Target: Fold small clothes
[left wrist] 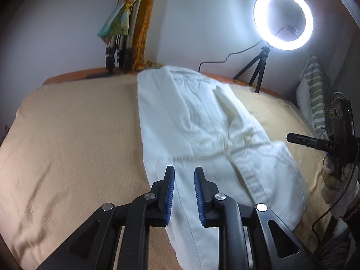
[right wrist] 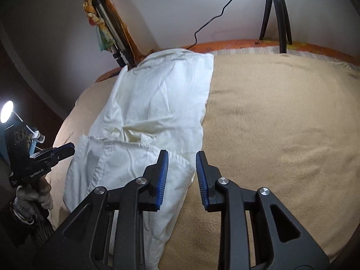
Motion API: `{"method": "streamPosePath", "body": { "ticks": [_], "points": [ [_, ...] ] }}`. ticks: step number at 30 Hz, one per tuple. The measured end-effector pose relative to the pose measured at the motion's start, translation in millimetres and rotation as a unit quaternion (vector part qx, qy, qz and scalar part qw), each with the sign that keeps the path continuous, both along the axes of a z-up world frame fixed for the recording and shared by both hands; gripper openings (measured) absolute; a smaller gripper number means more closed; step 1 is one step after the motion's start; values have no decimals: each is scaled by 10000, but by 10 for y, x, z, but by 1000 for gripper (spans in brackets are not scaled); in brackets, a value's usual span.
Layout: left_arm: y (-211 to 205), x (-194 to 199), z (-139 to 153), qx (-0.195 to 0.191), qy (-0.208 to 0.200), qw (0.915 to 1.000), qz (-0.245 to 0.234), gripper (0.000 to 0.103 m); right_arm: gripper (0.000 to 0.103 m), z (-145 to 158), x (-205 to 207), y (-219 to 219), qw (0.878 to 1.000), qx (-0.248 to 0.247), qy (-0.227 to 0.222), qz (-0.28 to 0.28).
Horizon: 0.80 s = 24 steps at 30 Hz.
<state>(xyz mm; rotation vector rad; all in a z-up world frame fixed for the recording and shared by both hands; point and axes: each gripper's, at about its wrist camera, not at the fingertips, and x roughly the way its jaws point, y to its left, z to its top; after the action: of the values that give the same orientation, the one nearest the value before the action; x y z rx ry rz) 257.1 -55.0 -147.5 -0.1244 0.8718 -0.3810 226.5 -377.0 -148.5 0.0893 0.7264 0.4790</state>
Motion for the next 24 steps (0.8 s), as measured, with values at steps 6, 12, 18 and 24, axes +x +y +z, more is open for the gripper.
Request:
{"method": "streamPosePath", "body": {
  "ticks": [6,12,18,24],
  "points": [
    [61,742,-6,-82,152,9999,-10,17,26,87,319,343,9988,-404,-118,251],
    [-63,1361,-119,175,46,9998,-121,17,26,-7,805,612,9962,-719,-59,485],
    [-197,1789,-372,477,143,9983,-308,21,26,-118,1365,685,9966,-709,113,392],
    [-190,1923,-433,396,166,9985,-339,26,28,-93,1612,756,9938,-994,145,467]
  ]
}}
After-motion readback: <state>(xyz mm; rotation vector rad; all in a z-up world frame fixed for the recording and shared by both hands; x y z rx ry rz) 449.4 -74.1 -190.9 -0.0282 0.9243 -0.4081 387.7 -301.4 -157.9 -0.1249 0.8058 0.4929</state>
